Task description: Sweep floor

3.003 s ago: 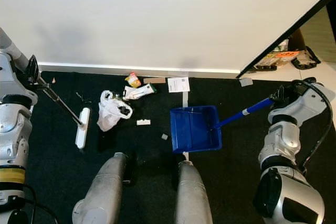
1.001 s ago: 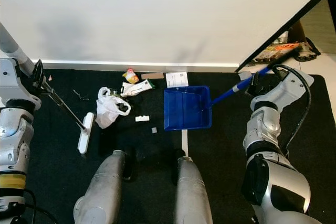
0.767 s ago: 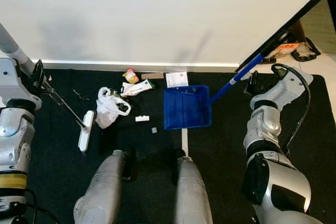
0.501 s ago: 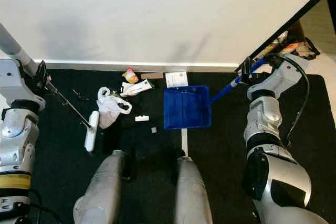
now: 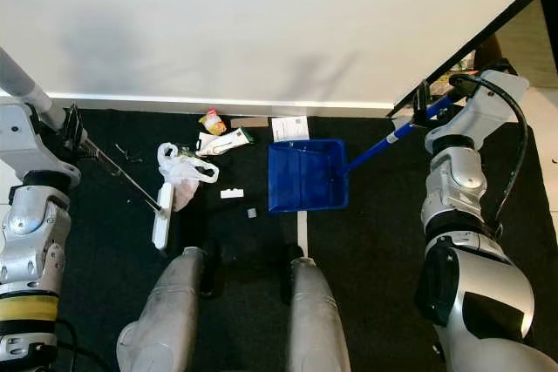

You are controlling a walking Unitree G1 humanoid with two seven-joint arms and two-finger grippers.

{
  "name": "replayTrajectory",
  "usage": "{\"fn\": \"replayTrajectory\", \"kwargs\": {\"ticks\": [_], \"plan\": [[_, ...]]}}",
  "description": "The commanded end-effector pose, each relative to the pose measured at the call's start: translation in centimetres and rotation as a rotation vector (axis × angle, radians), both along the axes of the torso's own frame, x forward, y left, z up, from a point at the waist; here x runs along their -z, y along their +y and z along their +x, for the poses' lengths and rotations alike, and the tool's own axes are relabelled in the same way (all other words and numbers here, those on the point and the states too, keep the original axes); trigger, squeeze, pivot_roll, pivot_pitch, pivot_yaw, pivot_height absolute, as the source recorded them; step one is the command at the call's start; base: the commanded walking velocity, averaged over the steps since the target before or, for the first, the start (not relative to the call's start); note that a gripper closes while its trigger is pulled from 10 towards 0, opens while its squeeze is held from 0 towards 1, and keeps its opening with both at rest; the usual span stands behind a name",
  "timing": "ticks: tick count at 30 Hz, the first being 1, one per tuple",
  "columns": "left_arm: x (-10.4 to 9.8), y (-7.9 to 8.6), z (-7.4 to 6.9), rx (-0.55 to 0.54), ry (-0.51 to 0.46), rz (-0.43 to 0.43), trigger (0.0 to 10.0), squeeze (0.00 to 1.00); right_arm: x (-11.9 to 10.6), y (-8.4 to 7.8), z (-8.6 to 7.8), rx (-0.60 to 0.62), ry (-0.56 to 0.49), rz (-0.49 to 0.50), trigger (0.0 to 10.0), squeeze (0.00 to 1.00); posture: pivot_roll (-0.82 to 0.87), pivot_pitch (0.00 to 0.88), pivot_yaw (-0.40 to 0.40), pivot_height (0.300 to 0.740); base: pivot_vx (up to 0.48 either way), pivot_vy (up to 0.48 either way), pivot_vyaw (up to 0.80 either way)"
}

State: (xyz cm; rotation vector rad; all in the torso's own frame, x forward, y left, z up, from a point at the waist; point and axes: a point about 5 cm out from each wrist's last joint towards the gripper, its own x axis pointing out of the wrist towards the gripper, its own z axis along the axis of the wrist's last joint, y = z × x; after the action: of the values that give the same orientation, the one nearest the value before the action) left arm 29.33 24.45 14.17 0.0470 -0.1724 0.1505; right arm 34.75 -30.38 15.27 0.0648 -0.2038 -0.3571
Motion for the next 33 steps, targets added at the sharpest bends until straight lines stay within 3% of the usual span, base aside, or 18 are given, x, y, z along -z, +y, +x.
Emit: {"fn": "replayTrajectory", "kwargs": {"ticks": [1, 4, 7, 8, 14, 17, 20, 22, 33], "plan": [[0.3, -0.3, -0.5, 0.009, -0.013, -0.009, 10.0, 0.0, 1.5, -0.9, -1.1, 0.049, 0.029, 0.031, 10.0, 0.0, 0.11, 0.361, -0.066, 0.731, 0.0, 0.0, 0.0], [0.7, -0.3, -0.5, -0.011, -0.005, -0.009, 10.0, 0.0, 3.5, 0.8, -1.4, -0.011, 0.06, 0.072, 10.0, 0.0, 0.09, 0.327, -0.063, 0.731, 0.0, 0.0, 0.0], [0.9, -0.3, -0.4, -0.015, 0.0, -0.01, 10.0, 0.0, 4.2, 1.4, -1.5, -0.038, 0.075, 0.087, 10.0, 0.0, 0.09, 0.313, -0.063, 0.731, 0.0, 0.0, 0.0], [1.2, -0.4, -0.2, -0.024, 0.009, -0.008, 10.0, 0.0, 5.4, 2.7, -1.6, -0.096, 0.108, 0.101, 10.0, 0.0, 0.09, 0.296, -0.063, 0.731, 0.0, 0.0, 0.0], [1.3, -0.3, 0.3, -0.041, 0.011, -0.01, 10.0, 0.0, 6.3, 3.9, -1.9, -0.135, 0.116, 0.09, 10.0, 0.0, 0.07, 0.24, -0.062, 0.731, 0.0, 0.0, 0.0], [1.3, -0.3, 0.5, -0.045, 0.007, -0.011, 10.0, 0.0, 6.3, 3.9, -2.2, -0.131, 0.101, 0.06, 10.0, 0.0, 0.07, 0.234, -0.06, 0.731, 0.0, 0.0, 0.0], [1.3, -0.3, 0.5, -0.042, 0.003, -0.015, 10.0, 0.0, 5.8, 2.6, -2.6, -0.045, 0.07, 0.031, 10.0, 0.0, 0.07, 0.226, -0.052, 0.731, 0.0, 0.0, 0.0], [1.3, -0.4, 0.6, -0.039, -0.001, -0.02, 10.0, 0.0, 4.9, 0.9, -2.9, 0.026, 0.043, 0.027, 10.0, 0.0, 0.07, 0.229, -0.048, 0.731, 0.0, 0.0, 0.0], [1.1, -0.2, 0.5, -0.037, -0.009, -0.019, 10.0, 0.0, 3.1, -1.0, -2.3, 0.051, 0.049, 0.014, 10.0, 0.0, 0.1, 0.273, -0.045, 0.731, 0.0, 0.0, 0.0]]}}
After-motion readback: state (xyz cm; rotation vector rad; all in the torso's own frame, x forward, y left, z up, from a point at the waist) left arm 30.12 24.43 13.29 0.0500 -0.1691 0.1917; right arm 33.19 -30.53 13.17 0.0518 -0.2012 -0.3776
